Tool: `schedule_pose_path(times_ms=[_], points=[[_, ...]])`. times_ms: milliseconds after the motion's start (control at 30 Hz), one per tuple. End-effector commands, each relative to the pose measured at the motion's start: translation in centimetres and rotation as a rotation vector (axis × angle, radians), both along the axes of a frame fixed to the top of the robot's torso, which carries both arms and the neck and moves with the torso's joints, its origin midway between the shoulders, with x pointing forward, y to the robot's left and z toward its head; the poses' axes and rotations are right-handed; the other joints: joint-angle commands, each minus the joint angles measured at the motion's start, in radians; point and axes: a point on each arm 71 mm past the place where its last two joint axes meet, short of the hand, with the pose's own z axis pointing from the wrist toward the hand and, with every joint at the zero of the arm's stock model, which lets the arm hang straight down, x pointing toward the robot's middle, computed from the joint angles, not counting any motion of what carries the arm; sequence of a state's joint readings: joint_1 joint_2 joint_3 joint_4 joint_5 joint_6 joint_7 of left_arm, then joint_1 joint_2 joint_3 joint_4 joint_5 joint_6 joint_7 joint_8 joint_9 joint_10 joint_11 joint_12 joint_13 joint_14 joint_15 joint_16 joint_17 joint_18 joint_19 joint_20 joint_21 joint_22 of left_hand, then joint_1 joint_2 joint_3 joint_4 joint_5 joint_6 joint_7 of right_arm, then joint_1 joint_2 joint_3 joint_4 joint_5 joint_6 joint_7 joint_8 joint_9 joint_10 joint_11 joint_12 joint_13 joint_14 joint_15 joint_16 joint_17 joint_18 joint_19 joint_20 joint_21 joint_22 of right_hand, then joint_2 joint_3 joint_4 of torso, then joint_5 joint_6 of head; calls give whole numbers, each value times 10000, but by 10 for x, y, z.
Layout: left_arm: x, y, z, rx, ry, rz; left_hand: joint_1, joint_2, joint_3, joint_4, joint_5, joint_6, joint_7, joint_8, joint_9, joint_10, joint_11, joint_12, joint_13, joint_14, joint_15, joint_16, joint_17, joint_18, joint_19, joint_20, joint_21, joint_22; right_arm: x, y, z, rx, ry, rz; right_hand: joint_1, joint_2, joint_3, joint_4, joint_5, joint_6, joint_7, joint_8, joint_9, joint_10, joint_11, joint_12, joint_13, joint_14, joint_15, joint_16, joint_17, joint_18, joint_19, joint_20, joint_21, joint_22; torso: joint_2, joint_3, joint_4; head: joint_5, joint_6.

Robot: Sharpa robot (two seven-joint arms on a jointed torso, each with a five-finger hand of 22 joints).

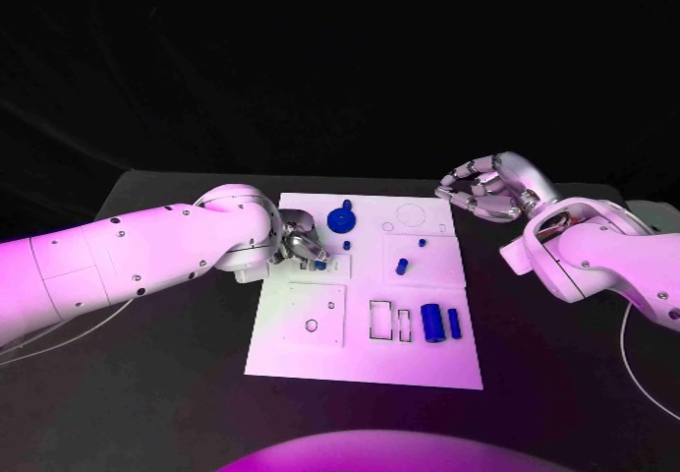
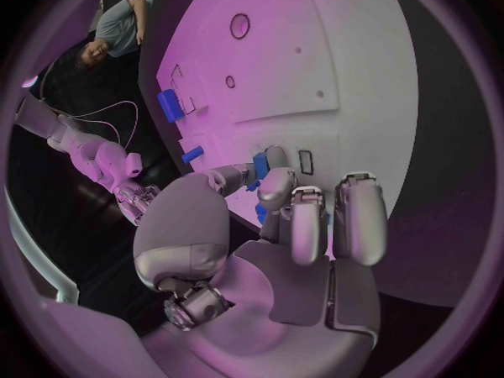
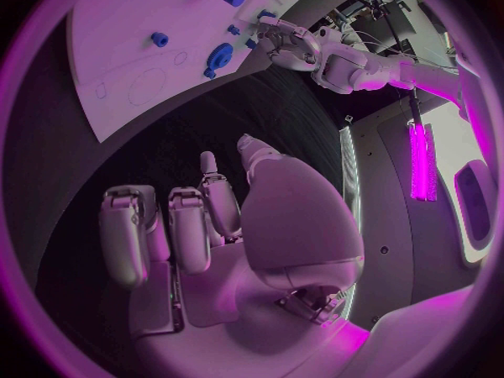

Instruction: Assemble the parts on the task board

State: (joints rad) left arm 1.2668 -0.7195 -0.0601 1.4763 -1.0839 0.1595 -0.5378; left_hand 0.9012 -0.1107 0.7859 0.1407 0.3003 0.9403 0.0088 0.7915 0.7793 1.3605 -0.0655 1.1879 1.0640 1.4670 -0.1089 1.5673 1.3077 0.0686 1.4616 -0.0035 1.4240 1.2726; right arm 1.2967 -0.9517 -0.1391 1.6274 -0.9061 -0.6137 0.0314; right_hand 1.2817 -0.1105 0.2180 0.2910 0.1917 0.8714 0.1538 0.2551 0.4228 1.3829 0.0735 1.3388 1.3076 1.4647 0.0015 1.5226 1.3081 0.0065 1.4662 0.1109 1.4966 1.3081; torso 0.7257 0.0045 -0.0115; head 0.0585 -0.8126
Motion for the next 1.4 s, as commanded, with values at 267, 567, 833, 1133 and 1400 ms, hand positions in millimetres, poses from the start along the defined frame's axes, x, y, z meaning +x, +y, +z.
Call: schedule_pose_path(times_ms=[267,567,833,1133,1400], points=[[-6,-7,-4,-464,526,-120,187,431,1153,-1000,46,113,-49,47,16,81,20,36,0,1038,-79,35,2631,-97,64,-26,71,23,0,1,-1,-47,45,59,-93,-15,-44,7,-13,-46,-3,34,-14,33,-33,24,586,800,-50,-55,1630,143,635,-100,-46,2101,6,4,-6,13,-11],[-7,-6,-4,-349,609,-203,340,494,1332,-1233,17,147,-51,48,23,97,16,18,-16,1038,-81,35,2631,-108,83,-26,96,80,0,0,-1,-49,47,50,-97,-10,-44,3,7,-48,-4,38,-15,32,-34,23,585,798,-51,-61,1621,142,637,-101,-43,2103,0,11,-7,19,-33],[-8,-6,-4,-38,590,-430,454,423,1391,-1403,34,171,-50,38,21,112,14,0,-33,1038,-79,35,2631,-114,93,-26,112,113,0,0,-1,-53,59,53,-97,-10,-44,3,7,-48,-4,38,-15,32,-34,23,585,798,-51,-61,1621,142,637,-101,-43,2103,5,5,-5,12,-41],[-8,-5,-4,408,366,-693,483,387,1388,-1440,28,179,-45,34,20,118,18,-1,-33,1038,-78,35,2631,-116,96,-25,116,124,0,0,-1,-55,67,50,-97,-10,-44,3,7,-48,-4,38,-15,32,-34,23,585,798,-51,-61,1621,142,637,-101,-43,2103,10,3,-10,22,-40],[-7,-5,-4,443,303,-652,439,399,1348,-1349,10,200,-24,21,12,129,38,0,-27,1038,-70,35,2631,-114,92,-20,110,114,0,0,-1,-55,65,45,-97,-10,-44,3,7,-48,-4,38,-15,32,-34,23,585,798,-51,-61,1621,142,637,-101,-43,2103,5,1,-2,16,-34]])
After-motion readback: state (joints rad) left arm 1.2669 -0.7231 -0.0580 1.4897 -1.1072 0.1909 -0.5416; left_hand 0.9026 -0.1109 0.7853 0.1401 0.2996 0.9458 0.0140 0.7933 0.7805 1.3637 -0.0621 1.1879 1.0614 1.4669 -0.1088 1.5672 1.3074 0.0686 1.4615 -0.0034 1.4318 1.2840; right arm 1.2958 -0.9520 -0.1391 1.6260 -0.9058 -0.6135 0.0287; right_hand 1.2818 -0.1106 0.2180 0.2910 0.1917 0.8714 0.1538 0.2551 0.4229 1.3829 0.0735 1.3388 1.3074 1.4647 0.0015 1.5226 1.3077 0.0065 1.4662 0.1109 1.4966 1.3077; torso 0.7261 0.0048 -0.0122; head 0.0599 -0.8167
